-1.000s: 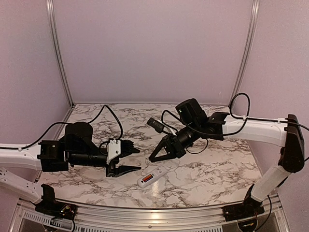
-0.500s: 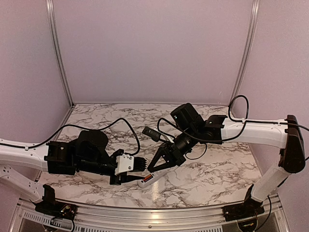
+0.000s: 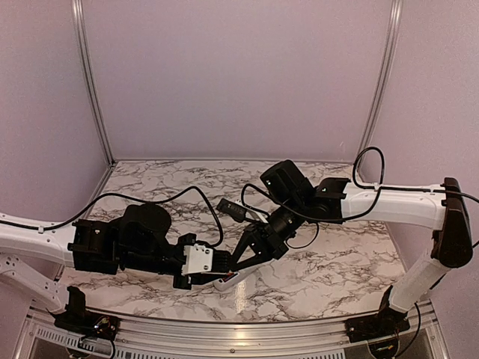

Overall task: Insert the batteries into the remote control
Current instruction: Pass from the right arm to the left, then adjust the remote control without the battery cover at the center of the board.

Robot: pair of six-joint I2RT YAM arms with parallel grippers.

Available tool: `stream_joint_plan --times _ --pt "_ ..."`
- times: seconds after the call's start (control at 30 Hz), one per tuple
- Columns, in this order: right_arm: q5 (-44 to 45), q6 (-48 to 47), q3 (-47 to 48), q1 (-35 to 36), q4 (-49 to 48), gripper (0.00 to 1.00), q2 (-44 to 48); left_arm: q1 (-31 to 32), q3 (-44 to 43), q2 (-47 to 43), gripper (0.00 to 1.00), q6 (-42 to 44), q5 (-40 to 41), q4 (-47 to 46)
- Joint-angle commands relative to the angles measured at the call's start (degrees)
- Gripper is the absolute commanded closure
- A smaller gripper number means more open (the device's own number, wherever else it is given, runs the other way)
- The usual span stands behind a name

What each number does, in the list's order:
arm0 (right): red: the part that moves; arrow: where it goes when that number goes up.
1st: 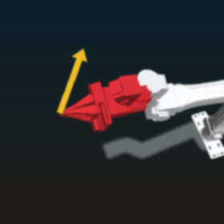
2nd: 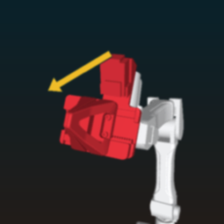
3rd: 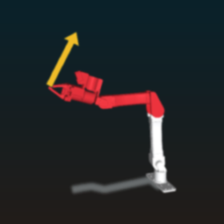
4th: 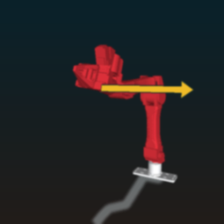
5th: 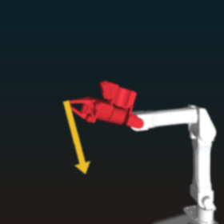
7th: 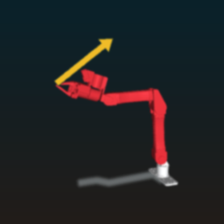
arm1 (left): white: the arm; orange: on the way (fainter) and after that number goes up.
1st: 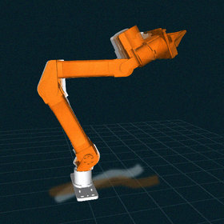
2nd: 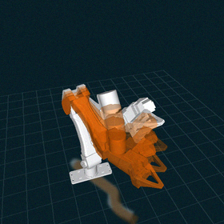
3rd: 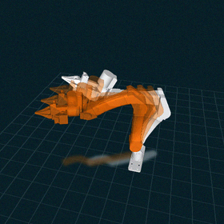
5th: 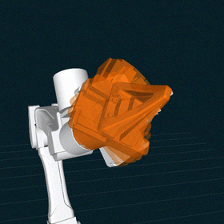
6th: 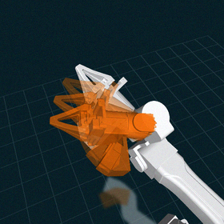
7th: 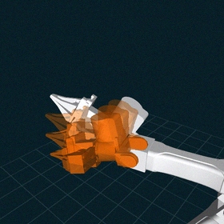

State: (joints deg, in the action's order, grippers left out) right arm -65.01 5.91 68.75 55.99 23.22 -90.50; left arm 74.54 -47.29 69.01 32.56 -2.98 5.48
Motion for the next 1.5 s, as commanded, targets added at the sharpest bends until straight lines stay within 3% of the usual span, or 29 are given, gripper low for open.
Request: stream_joint_plan --times 0.0,0.43,0.6,0.7,0.9,1.1,1.27,1.47 --pt "-2.0 0.0 2.2 0.6 0.5 1.0 -0.7 1.1 -2.3 1.6 0.68 1.5 0.8 2.1" --pt "-3.4 0.5 1.9 0.8 0.5 0.99 -2.0 2.7 -2.5 1.7 0.91 1.7 1.6 2.8" --pt "-3.2 1.0 3.0 0.7 0.0 0.63 -1.8 3.0 -2.3 1.7 1.0 0.9 1.2 2.9" --pt "-1.0 1.0 4.3 -0.7 0.0 0.52 -0.6 3.0 -1.3 1.0 1.0 -0.9 0.5 1.4" --pt "8.6 3.7 1.9 -9.5 -4.0 0.5 3.8 2.7 2.7 -3.5 1.0 -12.4 4.4 -6.8" --pt "30.4 -0.2 0.6 -13.0 -0.9 0.51 1.9 2.4 13.0 -8.9 1.0 -35.9 11.7 -16.9" --pt "29.5 0.7 2.3 -13.8 -5.2 0.53 -7.6 2.4 15.2 -3.7 1.0 -46.0 13.0 -14.4" --pt "23.2 0.4 7.0 -14.3 -7.7 0.57 -20.1 2.4 18.5 3.7 1.0 -50.0 14.2 -21.5"
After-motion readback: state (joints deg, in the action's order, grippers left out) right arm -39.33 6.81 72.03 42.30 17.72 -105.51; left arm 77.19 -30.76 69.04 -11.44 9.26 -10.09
